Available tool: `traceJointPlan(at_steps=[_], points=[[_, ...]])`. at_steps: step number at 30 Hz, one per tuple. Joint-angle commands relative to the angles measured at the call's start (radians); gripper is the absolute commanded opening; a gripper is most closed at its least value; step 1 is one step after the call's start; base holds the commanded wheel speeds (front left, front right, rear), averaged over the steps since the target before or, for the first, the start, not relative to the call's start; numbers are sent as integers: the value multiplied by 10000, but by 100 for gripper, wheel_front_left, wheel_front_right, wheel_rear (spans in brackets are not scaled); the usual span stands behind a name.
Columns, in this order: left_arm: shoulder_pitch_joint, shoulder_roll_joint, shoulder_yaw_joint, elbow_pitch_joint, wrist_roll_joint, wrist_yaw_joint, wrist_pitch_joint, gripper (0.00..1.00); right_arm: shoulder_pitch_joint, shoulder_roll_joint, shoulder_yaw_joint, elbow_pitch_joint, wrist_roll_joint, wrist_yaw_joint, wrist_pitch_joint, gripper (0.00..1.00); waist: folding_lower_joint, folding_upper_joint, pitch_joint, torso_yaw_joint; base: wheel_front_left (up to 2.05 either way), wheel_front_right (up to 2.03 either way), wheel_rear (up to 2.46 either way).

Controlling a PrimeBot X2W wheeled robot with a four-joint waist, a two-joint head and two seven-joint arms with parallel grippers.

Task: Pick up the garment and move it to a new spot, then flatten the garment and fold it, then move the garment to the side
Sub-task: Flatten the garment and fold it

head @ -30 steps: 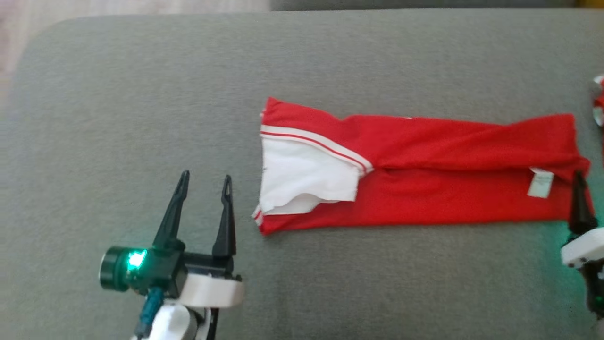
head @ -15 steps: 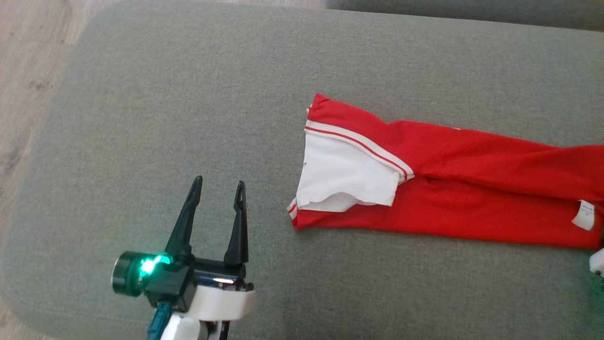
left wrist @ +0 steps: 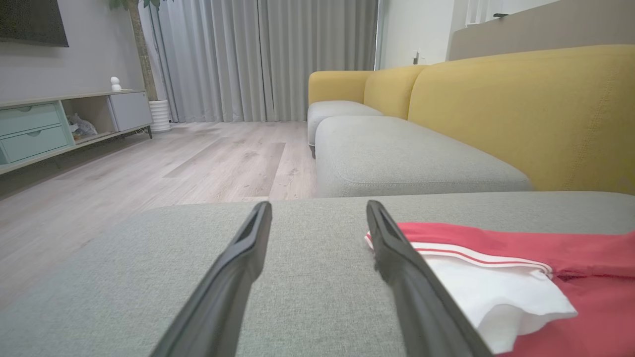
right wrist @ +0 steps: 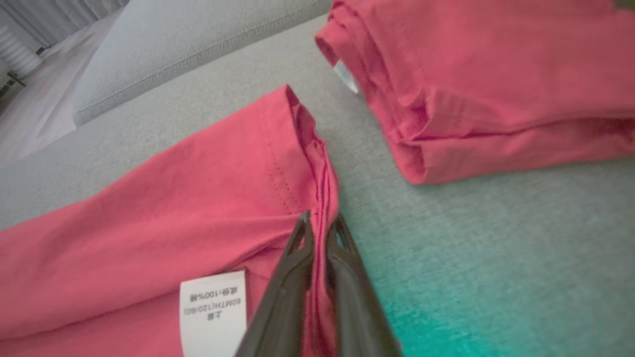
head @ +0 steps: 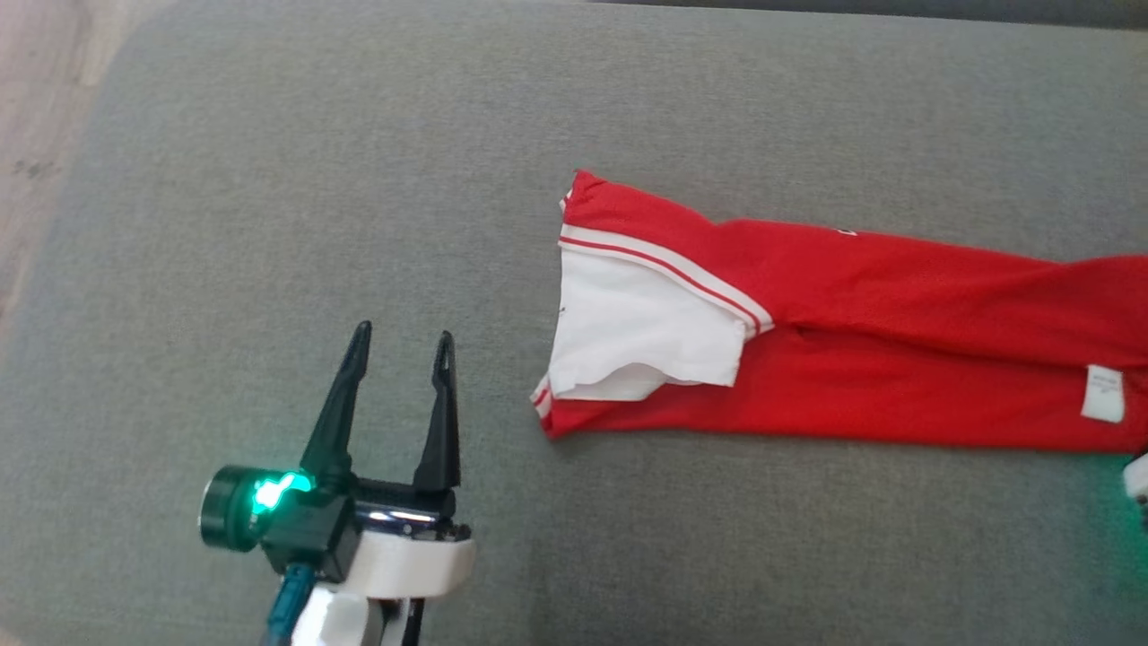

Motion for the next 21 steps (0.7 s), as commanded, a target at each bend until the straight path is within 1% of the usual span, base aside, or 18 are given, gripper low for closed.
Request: traceJointPlan(at_steps=[1, 8, 10, 12, 16, 18, 19, 21], points=[[-56, -42, 421, -304, 90, -71, -64, 100, 29, -502, 92, -428, -37, -7, -28, 0, 0, 0, 27, -96, 0, 0, 0], [-64, -99, 738, -229, 509, -161, -64, 100, -201, -1299, -392, -1571, -15, -7, 671, 0, 0, 0, 41, -508, 0, 0, 0], [-60, -106, 829, -199, 583, -171, -64, 100, -305, -1290, -365, -2181, 101, -7, 954, 0, 0, 0, 14, -594, 0, 0, 0], [-58, -116, 888, -148, 625, -197, -64, 100, -358, -1011, -216, -2944, 402, -7, 1281, 0, 0, 0, -29, -628, 0, 0, 0], [-77, -147, 916, -22, 680, -242, -64, 100, -286, -155, 270, -4698, 1214, -7, 2013, 0, 0, 0, -132, -579, 0, 0, 0], [-70, -166, 918, 9, 673, -254, -64, 100, -221, 336, 572, -5515, 1574, -7, 2365, 0, 0, 0, -156, -506, 0, 0, 0], [-50, -183, 917, 37, 651, -275, -64, 100, -188, 842, 937, -6213, 1827, -7, 2662, 0, 0, 0, -163, -420, 0, 0, 0], [-46, -200, 915, 84, 614, -298, -64, 100, -198, 1314, 1330, -6734, 1944, -7, 2860, 0, 0, 0, -146, -304, 0, 0, 0]])
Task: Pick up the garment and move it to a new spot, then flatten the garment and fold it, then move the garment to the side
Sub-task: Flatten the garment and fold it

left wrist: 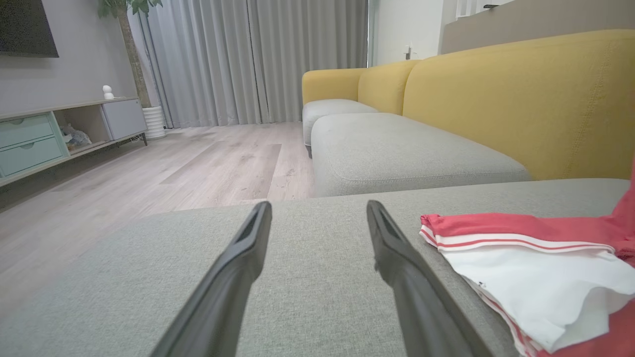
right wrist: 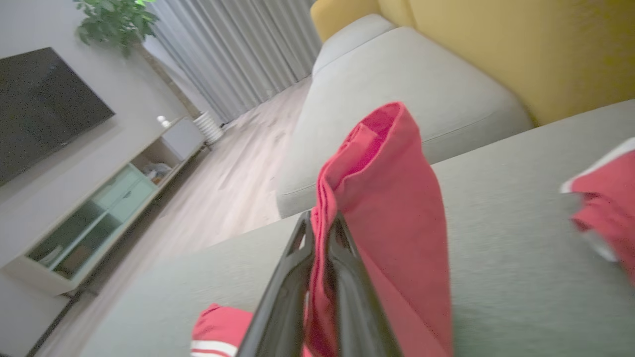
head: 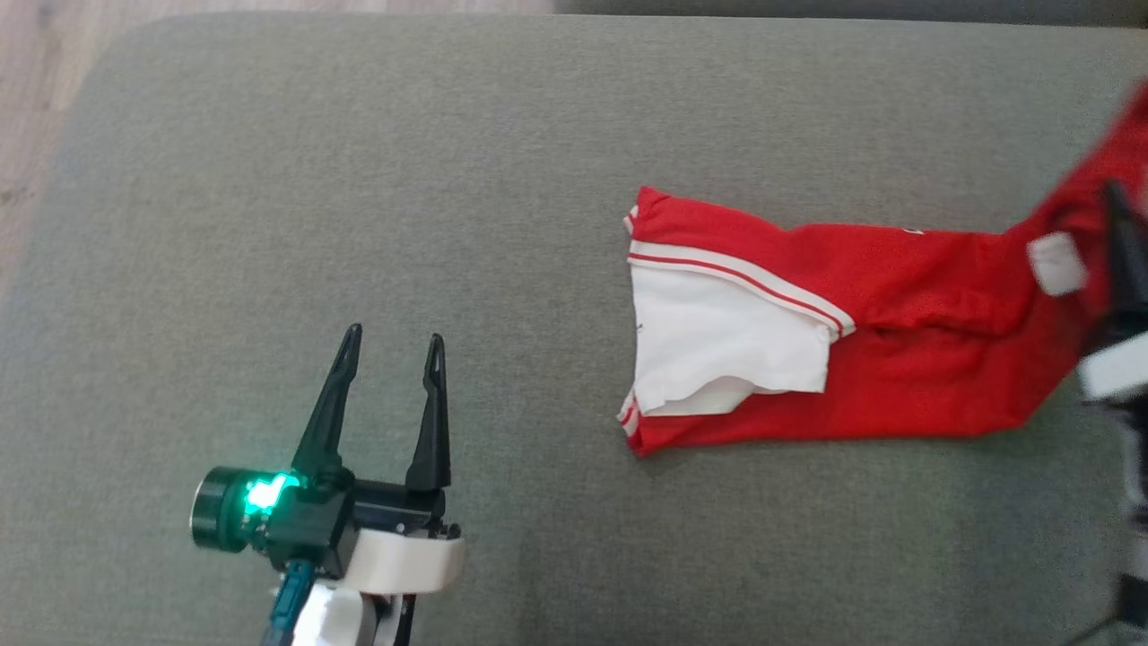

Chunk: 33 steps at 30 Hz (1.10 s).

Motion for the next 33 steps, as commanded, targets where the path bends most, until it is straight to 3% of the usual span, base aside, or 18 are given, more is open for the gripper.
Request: traceJointPlan(at_steps=[1, 8, 20, 21, 22, 27, 33], points=[[-55, -35, 378, -224, -3, -63, -64, 100, -173, 262, 579, -748, 107, -7, 151, 0, 0, 0, 17, 161, 0, 0, 0], [-88, -70, 321, -75, -79, -143, -64, 100, -183, 878, 2081, -787, 395, -7, 148, 0, 0, 0, -3, 619, 0, 0, 0], [-41, -97, 291, 151, -169, -182, -64, 100, 88, 940, 5285, 855, 1486, -7, -907, 2, 0, 0, -99, 1072, 0, 0, 0], [-48, -98, 288, 147, -170, -179, -64, 100, 31, 940, 5457, 987, 1507, -7, -1057, 28, 0, 0, -92, 1077, 0, 0, 0], [-54, -99, 282, 143, -169, -173, -64, 100, -44, 941, 5631, 1114, 1469, -7, -1205, 100, 0, 0, -86, 1080, 0, 0, 0], [-45, -102, 232, 176, -196, -96, -65, 100, -388, 941, 6082, 1330, 1619, -7, -2119, 100, 0, 0, -153, 1011, 0, 0, 0], [98, -103, 280, 140, -140, -12, -65, 100, -397, 854, 5048, 1176, 525, -7, -3480, 100, 0, 0, -546, 676, 0, 0, 0]])
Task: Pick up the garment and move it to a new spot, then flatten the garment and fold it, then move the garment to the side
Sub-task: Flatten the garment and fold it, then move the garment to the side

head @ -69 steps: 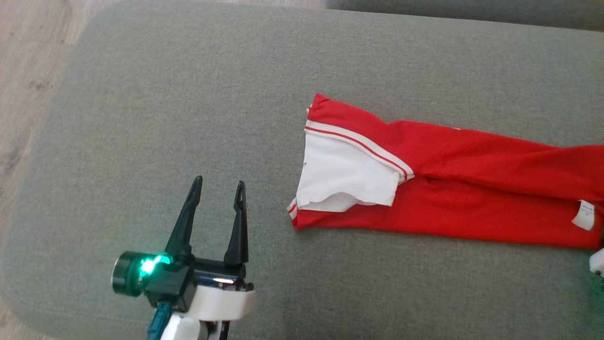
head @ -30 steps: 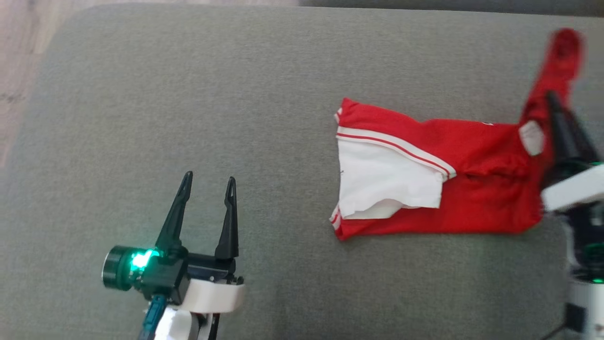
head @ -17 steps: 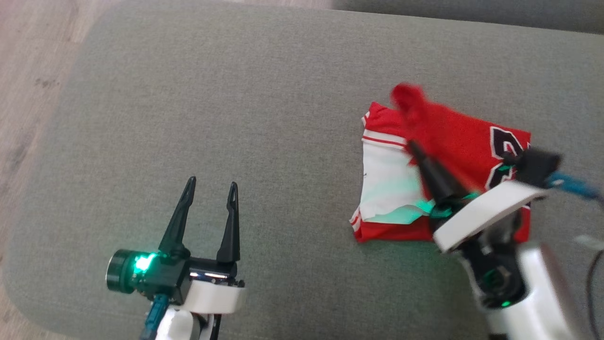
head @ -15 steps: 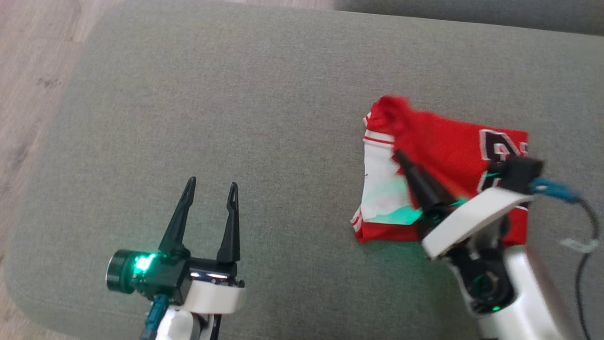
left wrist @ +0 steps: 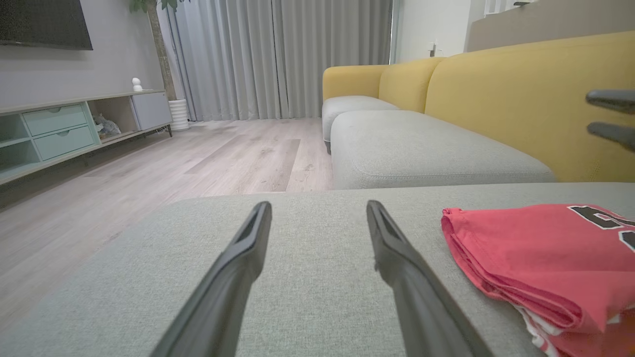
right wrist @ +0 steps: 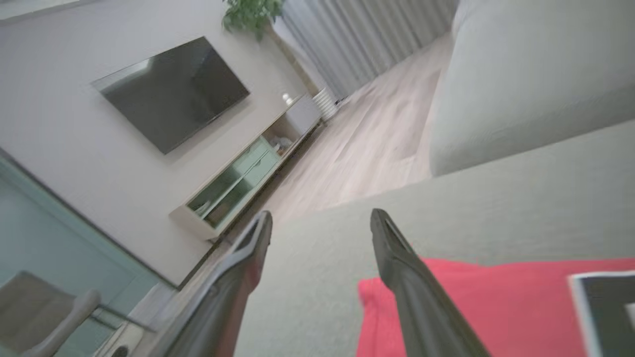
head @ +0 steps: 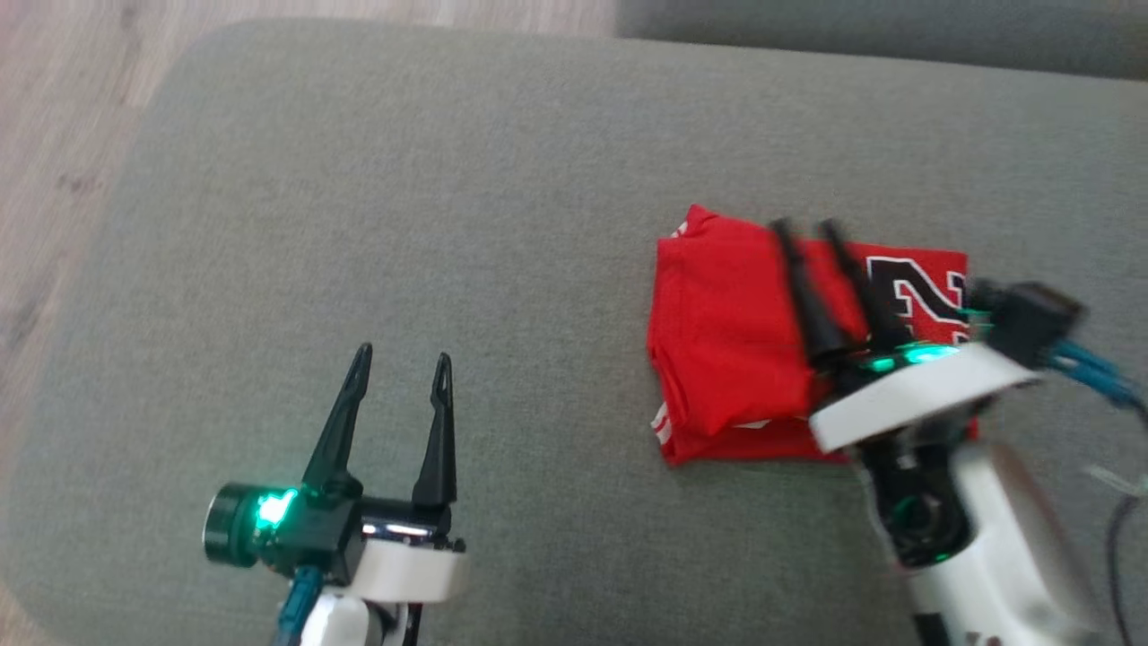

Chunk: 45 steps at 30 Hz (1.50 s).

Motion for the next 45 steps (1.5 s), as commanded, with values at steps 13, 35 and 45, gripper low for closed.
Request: traceJointPlan(at_steps=[13, 35, 45], points=[[924, -19, 759, -511, -27, 78, -65, 100, 1793, -1755, -1481, 556, -2429, -7, -3134, 100, 0, 0, -1371, -1086, 0, 0, 0], [1937, -20, 1101, -539, 74, 25, -65, 100, 3472, -720, -1651, 782, -5573, -7, -3233, 100, 0, 0, -2012, -1496, 0, 0, 0], [1963, -20, 1208, -533, 8, 99, -65, 100, 3446, -693, -1501, 764, -5688, -7, -3233, 100, 0, 0, -1991, -1515, 0, 0, 0]])
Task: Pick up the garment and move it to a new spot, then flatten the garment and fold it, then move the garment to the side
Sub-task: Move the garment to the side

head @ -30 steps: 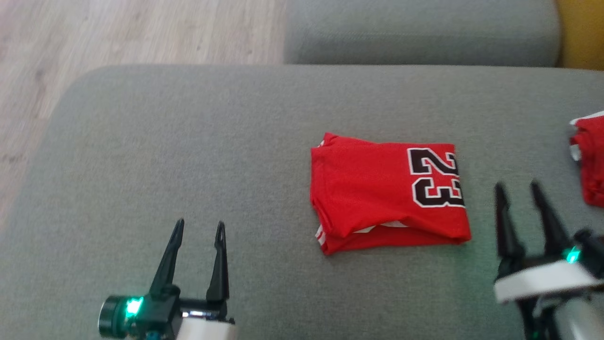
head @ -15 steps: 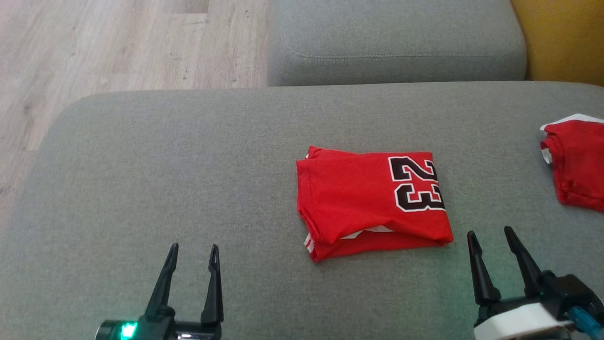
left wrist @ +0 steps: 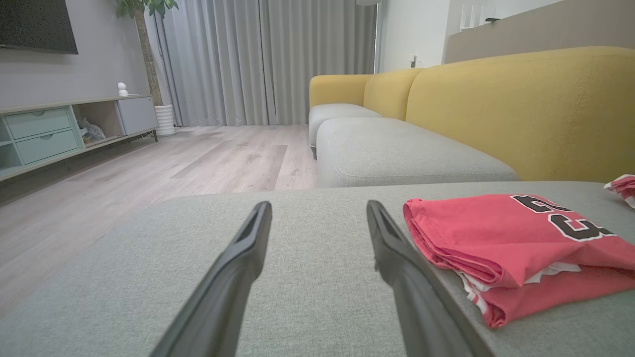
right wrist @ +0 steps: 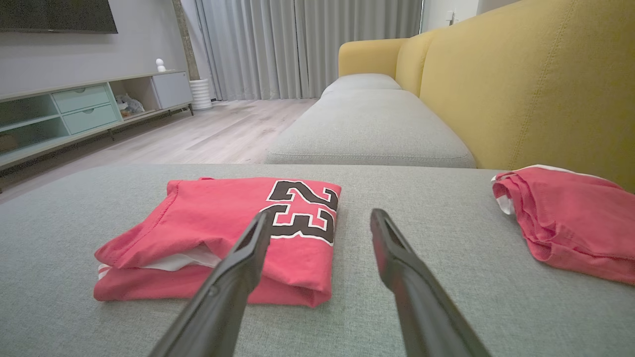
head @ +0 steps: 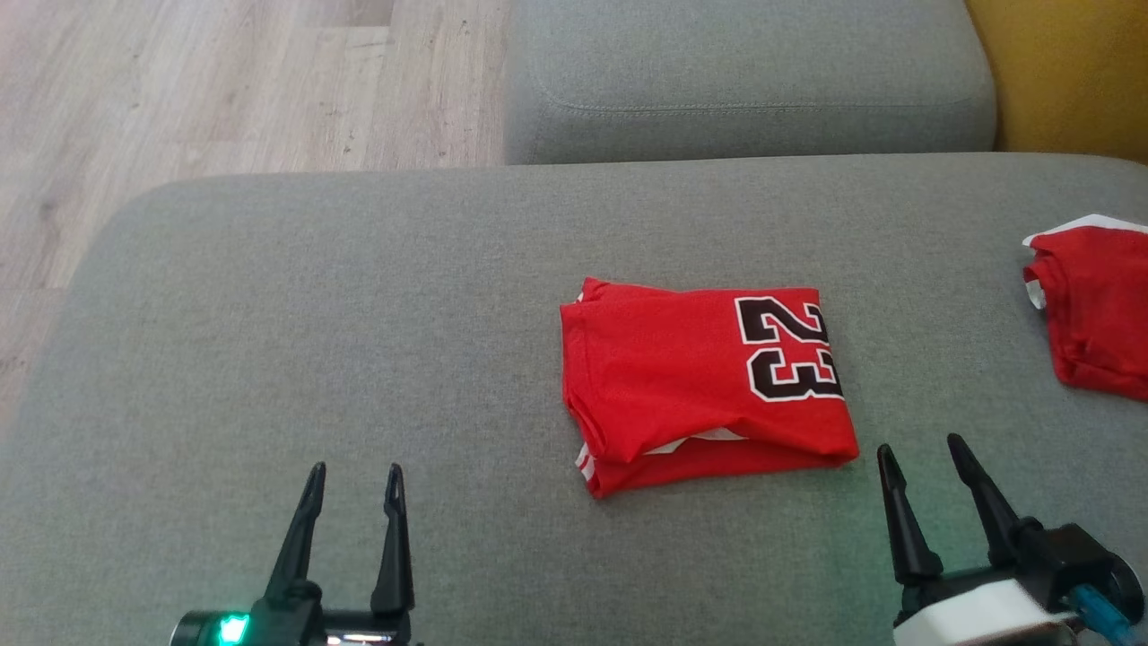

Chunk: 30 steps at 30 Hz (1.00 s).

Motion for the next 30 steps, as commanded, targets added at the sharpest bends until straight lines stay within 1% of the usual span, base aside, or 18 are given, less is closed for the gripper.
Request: traceJointPlan(at_steps=[1, 7, 12, 22, 27, 30], points=[[-191, -28, 384, -293, -43, 64, -65, 100, -241, -61, 240, -334, -81, -7, -118, 100, 0, 0, -9, -1, 0, 0, 0], [-166, -28, 461, -327, -104, 99, -65, 100, -227, -49, 296, -356, -148, -7, -118, 100, 0, 0, -21, -34, 0, 0, 0], [-155, -28, 526, -374, -402, 200, -65, 100, -239, -57, 328, -420, -192, -7, -118, 100, 0, 0, 22, -58, 0, 0, 0], [-164, -28, 545, -342, -497, 225, -65, 100, -252, -82, 381, -422, -323, -7, -118, 100, 0, 0, 93, -65, 0, 0, 0], [-246, -28, 515, -434, -486, 102, -65, 100, -393, -110, 412, -316, -326, -7, -118, 100, 0, 0, 364, -93, 0, 0, 0], [-359, -28, 527, -605, -620, 120, -65, 100, -649, -167, 478, -111, -273, -7, -118, 100, 0, 0, 716, -98, 0, 0, 0]])
